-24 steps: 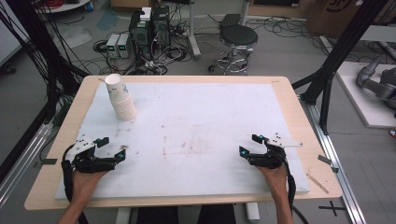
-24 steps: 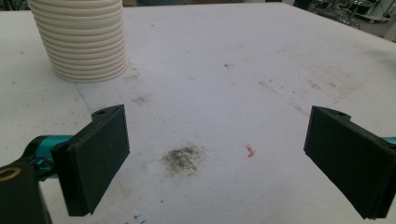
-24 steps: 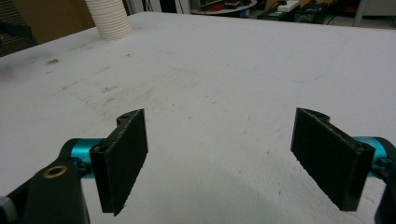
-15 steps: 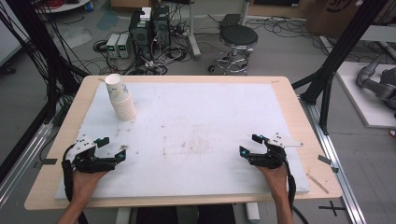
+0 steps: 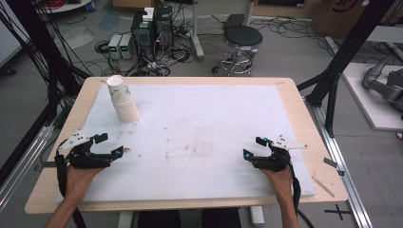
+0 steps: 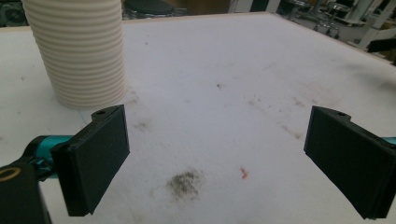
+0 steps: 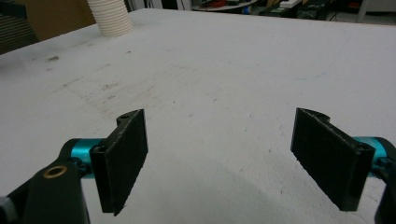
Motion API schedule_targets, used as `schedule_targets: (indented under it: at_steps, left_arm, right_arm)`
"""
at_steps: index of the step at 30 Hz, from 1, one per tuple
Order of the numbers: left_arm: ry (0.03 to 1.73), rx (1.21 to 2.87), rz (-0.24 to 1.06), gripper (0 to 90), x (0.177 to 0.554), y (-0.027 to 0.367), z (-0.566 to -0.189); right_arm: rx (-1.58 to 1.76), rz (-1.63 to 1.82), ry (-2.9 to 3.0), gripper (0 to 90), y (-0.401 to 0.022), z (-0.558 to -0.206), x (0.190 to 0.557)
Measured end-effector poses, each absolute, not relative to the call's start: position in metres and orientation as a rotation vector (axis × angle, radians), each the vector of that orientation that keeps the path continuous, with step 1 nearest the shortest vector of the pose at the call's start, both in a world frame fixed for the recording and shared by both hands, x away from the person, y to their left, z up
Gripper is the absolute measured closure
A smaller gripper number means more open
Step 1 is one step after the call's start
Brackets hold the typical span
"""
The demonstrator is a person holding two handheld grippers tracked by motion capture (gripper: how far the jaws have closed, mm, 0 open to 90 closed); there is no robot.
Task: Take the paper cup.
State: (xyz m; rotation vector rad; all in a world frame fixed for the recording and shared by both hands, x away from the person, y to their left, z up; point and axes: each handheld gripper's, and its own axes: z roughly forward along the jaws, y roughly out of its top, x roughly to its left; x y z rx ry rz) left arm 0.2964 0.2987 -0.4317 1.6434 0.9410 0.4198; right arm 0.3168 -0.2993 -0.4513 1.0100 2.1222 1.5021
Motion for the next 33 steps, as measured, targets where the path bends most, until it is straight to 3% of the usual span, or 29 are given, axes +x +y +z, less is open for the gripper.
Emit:
schedule_targets:
  at_steps: [14, 33]
  left_arm:
    - [0.775, 1.672, 0.417, 5.7, 0.346, 0.324, -0.345]
    - [0.768, 1.818, 0.381, 5.8, 0.415, 0.33, -0.286]
  right_arm:
    - [1.006, 1.489, 2.138, 18.8, -0.298, -0.451, 0.317]
    - [1.0, 1.478, 2.145, 18.8, -0.297, -0.451, 0.317]
